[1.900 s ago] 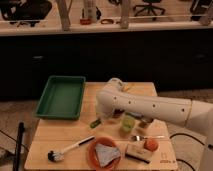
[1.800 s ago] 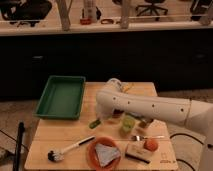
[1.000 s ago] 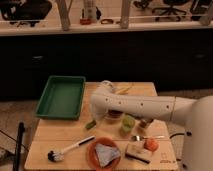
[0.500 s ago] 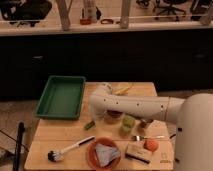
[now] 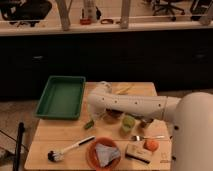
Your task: Place pepper in table surface
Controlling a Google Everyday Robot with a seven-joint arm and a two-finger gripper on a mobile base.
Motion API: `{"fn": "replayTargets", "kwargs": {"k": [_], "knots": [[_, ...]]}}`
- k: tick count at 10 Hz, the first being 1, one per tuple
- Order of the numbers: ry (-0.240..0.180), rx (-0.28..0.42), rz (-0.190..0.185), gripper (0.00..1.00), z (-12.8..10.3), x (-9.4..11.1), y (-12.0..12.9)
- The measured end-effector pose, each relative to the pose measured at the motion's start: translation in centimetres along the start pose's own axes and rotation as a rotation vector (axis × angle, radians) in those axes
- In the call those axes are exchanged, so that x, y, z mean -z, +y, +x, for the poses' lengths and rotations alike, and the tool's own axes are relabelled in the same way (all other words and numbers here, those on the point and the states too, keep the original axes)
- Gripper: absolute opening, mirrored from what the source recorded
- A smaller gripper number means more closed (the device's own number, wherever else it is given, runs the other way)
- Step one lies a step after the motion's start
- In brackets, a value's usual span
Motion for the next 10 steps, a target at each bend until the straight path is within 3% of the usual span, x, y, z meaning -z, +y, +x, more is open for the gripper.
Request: {"fn": "replayTargets", "kwargs": {"k": [2, 3, 10], "knots": [[0.0, 0.005, -0.006, 0.77, 0.03, -0.06, 0.1], [0.0, 0.008, -0.007, 0.8, 0.03, -0.06, 0.09], [-0.001, 0.038, -0.005, 0.8, -0.11, 0.2, 0.5]]}}
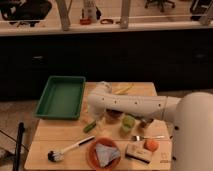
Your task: Place pepper in table surface
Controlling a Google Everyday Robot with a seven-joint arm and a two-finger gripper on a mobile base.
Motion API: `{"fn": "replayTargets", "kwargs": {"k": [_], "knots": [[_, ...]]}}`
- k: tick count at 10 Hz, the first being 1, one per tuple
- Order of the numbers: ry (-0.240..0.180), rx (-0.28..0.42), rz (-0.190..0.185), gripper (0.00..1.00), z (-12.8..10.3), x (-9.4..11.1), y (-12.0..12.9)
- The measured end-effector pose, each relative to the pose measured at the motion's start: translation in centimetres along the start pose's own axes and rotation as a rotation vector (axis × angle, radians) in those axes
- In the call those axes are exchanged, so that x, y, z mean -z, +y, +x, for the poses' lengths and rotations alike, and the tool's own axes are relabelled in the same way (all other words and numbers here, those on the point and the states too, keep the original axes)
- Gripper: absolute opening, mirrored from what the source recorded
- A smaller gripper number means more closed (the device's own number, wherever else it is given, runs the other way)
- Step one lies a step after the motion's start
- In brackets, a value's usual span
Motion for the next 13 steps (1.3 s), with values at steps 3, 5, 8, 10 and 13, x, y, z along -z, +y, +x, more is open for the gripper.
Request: {"fn": "replayTargets", "kwargs": {"k": [3, 5, 8, 10, 13], "knots": [[-0.003, 0.013, 0.006, 0.8, 0.13, 0.33, 0.29], [-0.003, 0.022, 0.002, 0.8, 0.23, 0.54, 0.45], [-0.003, 0.026, -0.001, 0.8, 0.35, 0.66, 0.63], [-0.003, 0.027, -0.001, 0.8, 0.3, 0.64, 0.59], [-0.003, 0.027, -0.001, 0.8, 0.29, 0.64, 0.59]]}}
